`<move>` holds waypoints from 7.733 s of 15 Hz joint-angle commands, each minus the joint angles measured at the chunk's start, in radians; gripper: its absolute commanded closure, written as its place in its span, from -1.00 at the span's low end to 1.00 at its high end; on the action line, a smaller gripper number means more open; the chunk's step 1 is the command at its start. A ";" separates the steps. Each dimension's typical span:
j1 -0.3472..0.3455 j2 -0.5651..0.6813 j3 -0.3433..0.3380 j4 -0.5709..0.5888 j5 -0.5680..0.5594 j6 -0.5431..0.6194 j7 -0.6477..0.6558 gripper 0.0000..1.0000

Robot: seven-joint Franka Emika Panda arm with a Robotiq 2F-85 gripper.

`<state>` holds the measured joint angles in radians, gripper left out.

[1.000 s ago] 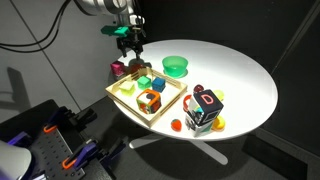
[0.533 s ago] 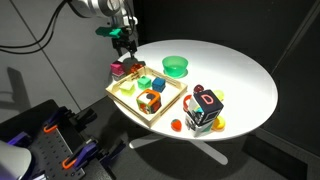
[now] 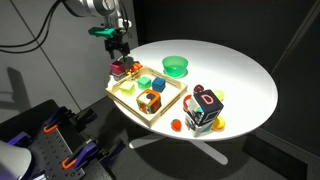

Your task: Put the pink block on the tray

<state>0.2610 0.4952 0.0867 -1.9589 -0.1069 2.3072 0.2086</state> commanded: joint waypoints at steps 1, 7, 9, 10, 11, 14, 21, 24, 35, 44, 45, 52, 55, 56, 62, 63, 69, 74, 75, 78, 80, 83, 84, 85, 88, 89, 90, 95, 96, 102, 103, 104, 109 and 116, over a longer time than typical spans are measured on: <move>-0.001 0.008 0.014 0.022 0.017 -0.058 -0.001 -1.00; 0.000 0.014 0.012 0.016 0.008 -0.074 0.007 -1.00; 0.000 0.020 0.011 0.018 0.007 -0.076 0.006 -1.00; 0.000 0.023 0.010 0.019 0.006 -0.077 0.006 -1.00; -0.001 0.026 0.010 0.021 0.006 -0.079 0.005 -1.00; -0.001 0.034 0.006 0.021 0.005 -0.079 0.006 -1.00; 0.000 0.056 -0.008 0.038 -0.008 -0.102 0.003 -0.43; -0.001 0.062 -0.009 0.048 -0.013 -0.128 -0.008 -0.01; -0.040 0.003 -0.020 0.029 0.003 -0.152 -0.026 0.43; -0.106 0.041 -0.046 0.117 0.013 -0.193 -0.031 0.43; -0.110 0.048 -0.046 0.130 0.014 -0.199 -0.033 0.43; -0.123 0.121 -0.054 0.230 0.012 -0.227 -0.045 0.43; -0.131 0.145 -0.057 0.254 0.013 -0.228 -0.057 0.43; -0.134 0.152 -0.058 0.261 0.013 -0.229 -0.061 0.43; -0.157 0.193 -0.059 0.280 0.019 -0.226 -0.093 0.43; -0.159 0.197 -0.060 0.280 0.019 -0.226 -0.095 0.43; -0.176 0.190 -0.053 0.270 0.031 -0.235 -0.120 -0.58; -0.174 0.163 -0.050 0.243 0.025 -0.223 -0.149 -1.00; -0.173 0.158 -0.049 0.239 0.024 -0.220 -0.154 -1.00; -0.170 0.139 -0.042 0.225 0.024 -0.211 -0.167 -1.00; -0.166 0.127 -0.037 0.217 0.023 -0.204 -0.168 -1.00; -0.160 0.102 -0.032 0.203 0.025 -0.187 -0.154 -1.00; -0.156 0.091 -0.032 0.196 0.025 -0.180 -0.147 -1.00; -0.153 0.078 -0.032 0.187 0.026 -0.172 -0.139 -1.00; -0.147 0.040 -0.033 0.157 0.029 -0.151 -0.121 -1.00; -0.145 0.026 -0.034 0.145 0.031 -0.143 -0.113 -1.00; -0.142 0.011 -0.035 0.130 0.033 -0.139 -0.101 -1.00; -0.131 -0.064 -0.038 0.047 0.036 -0.116 -0.048 -1.00; -0.128 -0.081 -0.039 0.029 0.037 -0.119 -0.031 -1.00; -0.121 -0.168 -0.034 -0.061 0.040 -0.148 0.019 -1.00; -0.122 -0.184 -0.032 -0.074 0.043 -0.156 0.021 -1.00; -0.123 -0.199 -0.031 -0.088 0.047 -0.163 0.021 -1.00; -0.120 -0.282 -0.023 -0.147 0.066 -0.193 0.027 -1.00; -0.116 -0.393 -0.008 -0.214 0.060 -0.187 0.066 -1.00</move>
<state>0.1440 0.1745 0.0705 -2.1218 -0.0564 2.1208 0.2358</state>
